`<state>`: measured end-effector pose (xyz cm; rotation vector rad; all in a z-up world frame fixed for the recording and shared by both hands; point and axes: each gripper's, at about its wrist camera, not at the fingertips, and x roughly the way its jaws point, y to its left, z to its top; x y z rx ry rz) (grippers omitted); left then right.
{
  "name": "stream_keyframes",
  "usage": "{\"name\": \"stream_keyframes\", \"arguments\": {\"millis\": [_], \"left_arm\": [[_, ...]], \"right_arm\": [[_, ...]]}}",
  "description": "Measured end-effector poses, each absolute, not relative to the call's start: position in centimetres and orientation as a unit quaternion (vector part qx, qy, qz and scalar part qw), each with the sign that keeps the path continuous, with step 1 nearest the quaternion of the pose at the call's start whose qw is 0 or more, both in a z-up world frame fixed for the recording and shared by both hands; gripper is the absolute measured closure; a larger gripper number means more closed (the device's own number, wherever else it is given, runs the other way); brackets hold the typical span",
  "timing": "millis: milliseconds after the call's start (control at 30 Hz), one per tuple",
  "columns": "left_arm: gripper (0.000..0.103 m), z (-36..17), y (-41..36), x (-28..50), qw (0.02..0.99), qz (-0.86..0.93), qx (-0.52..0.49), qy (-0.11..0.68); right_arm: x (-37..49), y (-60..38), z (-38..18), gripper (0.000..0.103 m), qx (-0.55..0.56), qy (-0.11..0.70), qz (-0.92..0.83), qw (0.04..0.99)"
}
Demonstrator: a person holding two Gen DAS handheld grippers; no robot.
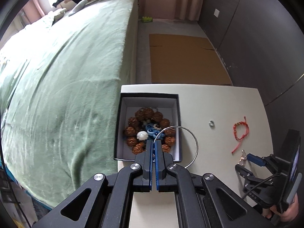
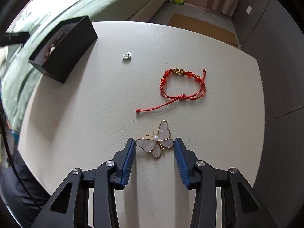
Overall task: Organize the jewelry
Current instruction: 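Carry the hoop into the box and open left while right grasps the pink butterfly charm, then carry the butterfly charm into the black box and open the right gripper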
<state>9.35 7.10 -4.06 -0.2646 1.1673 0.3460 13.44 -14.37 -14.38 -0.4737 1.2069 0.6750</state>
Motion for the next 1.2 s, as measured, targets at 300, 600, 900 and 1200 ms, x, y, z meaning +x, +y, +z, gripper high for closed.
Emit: {"name": "stream_keyframes", "arguments": {"millis": [300,600,900,1200], "left_arm": [[0.100,-4.8,9.3,10.0,0.826,0.142,-0.154,0.524],[0.040,-5.0,11.8,8.6,0.834,0.144,-0.184,0.499],[0.040,-2.9,14.6,6.4,0.841,0.163,-0.199,0.476],[0.040,-1.4,16.3,4.2,0.840,0.185,-0.189,0.473]], "right_arm": [[13.1,-12.6,-11.6,0.060,-0.182,0.534,0.335,0.755],[14.2,-11.6,-10.3,0.060,-0.112,0.523,0.349,0.769],[14.3,-7.9,-8.4,0.060,0.026,0.502,0.423,0.754],[13.0,-1.7,-7.8,0.060,0.079,0.475,0.486,0.730]]}}
